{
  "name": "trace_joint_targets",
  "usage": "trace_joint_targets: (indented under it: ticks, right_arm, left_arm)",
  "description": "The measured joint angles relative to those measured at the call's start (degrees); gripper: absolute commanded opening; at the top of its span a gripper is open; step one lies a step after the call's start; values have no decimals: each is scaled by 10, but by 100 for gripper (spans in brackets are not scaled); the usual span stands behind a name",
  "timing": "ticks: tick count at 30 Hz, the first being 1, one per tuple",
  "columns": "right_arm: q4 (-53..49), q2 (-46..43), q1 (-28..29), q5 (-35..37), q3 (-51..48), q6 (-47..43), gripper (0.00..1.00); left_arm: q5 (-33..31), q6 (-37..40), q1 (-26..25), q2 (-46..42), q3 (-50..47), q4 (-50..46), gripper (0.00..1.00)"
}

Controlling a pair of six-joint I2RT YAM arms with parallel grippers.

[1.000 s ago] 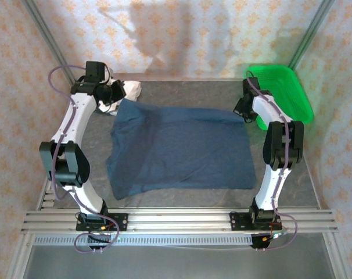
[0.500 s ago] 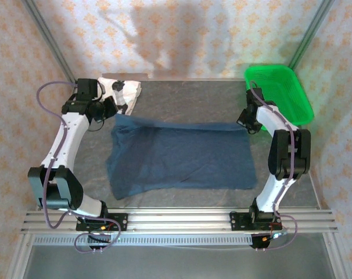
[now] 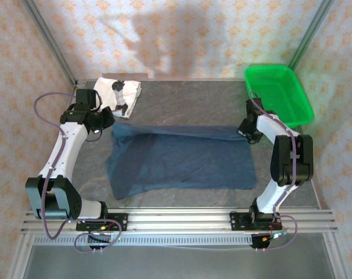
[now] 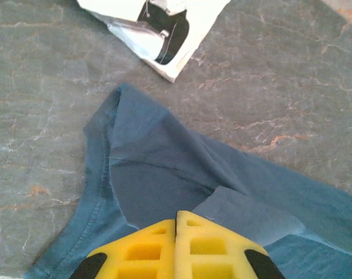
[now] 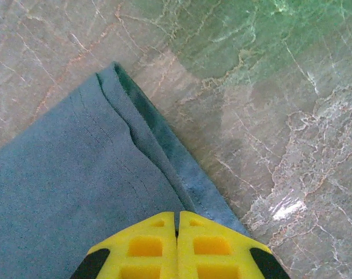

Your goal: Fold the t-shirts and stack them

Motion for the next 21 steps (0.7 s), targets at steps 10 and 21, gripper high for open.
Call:
trace_joint_targets:
  ticks: [10, 21]
  right_arm:
    - [9, -1, 0, 0, -21, 2, 0]
    - [14, -1, 0, 0, -29, 2, 0]
  left_arm:
    - [-2, -22, 0, -14, -57, 1, 0]
    - [-4, -36, 0, -29, -102, 5, 0]
